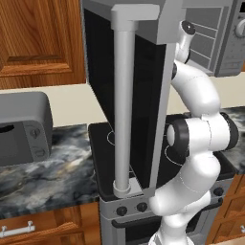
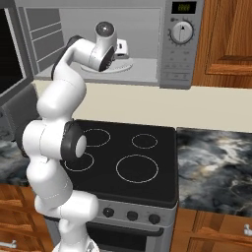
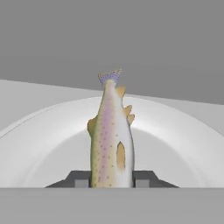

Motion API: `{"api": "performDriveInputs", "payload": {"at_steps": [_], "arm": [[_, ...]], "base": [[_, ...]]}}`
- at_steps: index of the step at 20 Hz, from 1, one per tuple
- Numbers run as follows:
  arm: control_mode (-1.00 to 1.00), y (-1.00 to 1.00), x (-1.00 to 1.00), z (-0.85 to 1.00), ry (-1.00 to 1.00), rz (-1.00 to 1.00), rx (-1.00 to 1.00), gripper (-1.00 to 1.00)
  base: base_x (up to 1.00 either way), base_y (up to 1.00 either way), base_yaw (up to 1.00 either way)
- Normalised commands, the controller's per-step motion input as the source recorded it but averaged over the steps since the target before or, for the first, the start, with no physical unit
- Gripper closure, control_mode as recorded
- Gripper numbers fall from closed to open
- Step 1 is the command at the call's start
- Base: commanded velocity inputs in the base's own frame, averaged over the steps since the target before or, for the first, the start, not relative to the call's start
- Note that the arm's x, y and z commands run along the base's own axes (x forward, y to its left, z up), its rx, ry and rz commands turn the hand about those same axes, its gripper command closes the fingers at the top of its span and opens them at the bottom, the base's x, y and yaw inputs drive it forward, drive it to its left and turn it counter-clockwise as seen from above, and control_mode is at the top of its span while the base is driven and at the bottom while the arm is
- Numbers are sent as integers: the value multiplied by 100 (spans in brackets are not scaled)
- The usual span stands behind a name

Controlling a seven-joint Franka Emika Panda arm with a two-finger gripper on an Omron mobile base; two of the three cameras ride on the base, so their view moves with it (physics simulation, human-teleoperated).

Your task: Transport the fish from the fridge to the microwave and turn on the microwave.

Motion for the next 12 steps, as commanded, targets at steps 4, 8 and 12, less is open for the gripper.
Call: {"api": "performDriveInputs", "payload": {"at_steps": [4,8,12], "arm": [[-100,-1,3,-8,0,0,-1,100],[-100,-1,5,-6,0,0,0,100],[-100,0,8,-8,0,0,0,100]], "base": [[0,0,0],[0,0,0],[0,0,0]]}}
